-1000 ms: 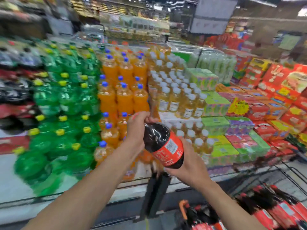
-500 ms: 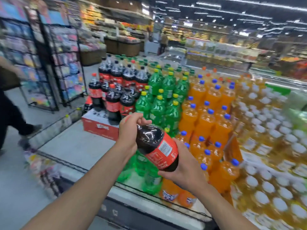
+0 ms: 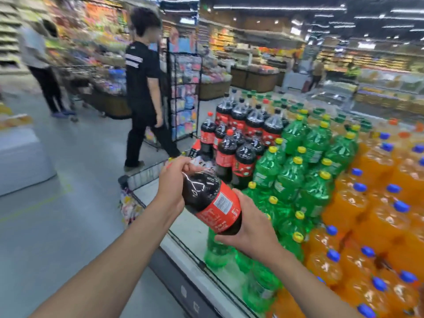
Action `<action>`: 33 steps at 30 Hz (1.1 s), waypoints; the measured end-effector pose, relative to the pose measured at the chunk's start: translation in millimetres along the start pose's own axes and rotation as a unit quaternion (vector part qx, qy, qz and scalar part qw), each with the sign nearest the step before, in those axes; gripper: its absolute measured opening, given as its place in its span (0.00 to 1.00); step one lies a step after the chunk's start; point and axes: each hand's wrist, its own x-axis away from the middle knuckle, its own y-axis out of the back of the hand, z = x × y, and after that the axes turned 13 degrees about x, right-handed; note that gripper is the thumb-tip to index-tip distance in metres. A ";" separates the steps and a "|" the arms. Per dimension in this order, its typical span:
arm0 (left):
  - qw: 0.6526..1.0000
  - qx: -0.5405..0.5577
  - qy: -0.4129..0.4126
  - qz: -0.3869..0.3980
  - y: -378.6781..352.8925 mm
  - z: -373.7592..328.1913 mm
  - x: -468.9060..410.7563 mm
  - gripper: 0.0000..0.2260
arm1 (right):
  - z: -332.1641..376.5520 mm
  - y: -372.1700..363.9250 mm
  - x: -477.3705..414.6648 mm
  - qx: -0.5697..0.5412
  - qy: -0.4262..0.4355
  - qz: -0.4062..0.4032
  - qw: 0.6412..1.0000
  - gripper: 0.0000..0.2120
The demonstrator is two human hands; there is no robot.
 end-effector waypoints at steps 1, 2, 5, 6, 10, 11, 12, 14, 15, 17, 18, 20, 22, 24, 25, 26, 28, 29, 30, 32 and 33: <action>1.000 0.002 -0.013 -0.011 4.6 -5.7 -4.1 0.16 | 3.2 -5.1 -9.0 -0.003 0.012 0.004 1.000 0.57; 0.999 0.001 -0.025 -0.022 9.2 -12.1 -6.9 0.16 | 7.1 -10.7 -17.7 -0.006 0.024 0.007 1.000 0.57; 0.997 0.000 -0.051 -0.062 30.0 -33.7 -17.6 0.15 | 24.9 -28.5 -42.4 -0.022 0.059 0.024 0.998 0.57; 0.995 0.000 -0.059 -0.074 38.0 -42.2 -21.5 0.15 | 32.8 -34.5 -50.8 -0.033 0.072 0.027 0.997 0.57; 0.989 0.001 -0.090 -0.113 78.1 -76.0 -41.4 0.13 | 70.7 -62.4 -86.2 -0.058 0.110 0.058 0.991 0.57; 0.988 0.001 -0.099 -0.122 88.8 -84.8 -47.3 0.14 | 81.2 -70.7 -95.5 -0.063 0.116 0.067 0.989 0.56; 0.986 -0.001 -0.107 -0.129 99.6 -94.4 -53.7 0.16 | 92.9 -79.8 -105.2 -0.069 0.121 0.075 0.987 0.56; 0.984 -0.008 -0.117 -0.137 122.5 -114.9 -68.4 0.20 | 118.4 -98.3 -123.5 -0.083 0.129 0.086 0.984 0.55; 0.983 -0.011 -0.120 -0.139 133.6 -125.7 -76.2 0.22 | 132.0 -107.7 -132.2 -0.090 0.131 0.088 0.983 0.54; 0.982 -0.016 -0.123 -0.141 154.2 -148.5 -92.0 0.23 | 159.2 -125.5 -148.3 -0.107 0.128 0.093 0.982 0.53; 0.982 -0.019 -0.124 -0.142 163.5 -159.8 -99.9 0.23 | 171.8 -134.4 -156.3 -0.116 0.126 0.095 0.981 0.53; 0.981 -0.026 -0.128 -0.145 182.5 -179.8 -116.0 0.24 | 196.5 -150.5 -172.1 -0.125 0.122 0.103 0.979 0.52; 0.981 -0.037 -0.124 -0.147 201.0 -196.8 -132.4 0.25 | 218.9 -165.4 -186.3 -0.128 0.119 0.109 0.978 0.51; 0.982 -0.040 -0.117 -0.145 215.9 -210.2 -150.6 0.25 | 235.2 -179.2 -200.0 -0.133 0.113 0.114 0.978 0.51; 0.982 -0.042 -0.113 -0.145 222.2 -214.9 -159.9 0.25 | 240.8 -185.8 -206.9 -0.131 0.110 0.118 0.978 0.52; 0.982 -0.046 -0.110 -0.147 227.3 -218.3 -169.2 0.25 | 244.9 -191.6 -214.0 -0.128 0.106 0.121 0.979 0.52; 0.982 -0.049 -0.103 -0.148 232.7 -222.4 -188.7 0.25 | 249.3 -201.7 -228.2 -0.124 0.095 0.122 0.980 0.53; 0.983 -0.051 -0.100 -0.146 233.8 -223.1 -199.6 0.25 | 250.3 -206.1 -235.7 -0.124 0.090 0.121 0.981 0.52; 0.984 -0.053 -0.096 -0.143 234.5 -222.7 -211.2 0.25 | 249.9 -211.2 -243.6 -0.122 0.083 0.119 0.982 0.52; 0.986 -0.057 -0.087 -0.133 233.3 -218.4 -236.7 0.25 | 245.2 -220.4 -260.1 -0.122 0.067 0.113 0.984 0.53; 0.987 -0.060 -0.081 -0.128 231.0 -215.2 -249.9 0.25 | 241.0 -224.8 -268.3 -0.124 0.059 0.113 0.984 0.53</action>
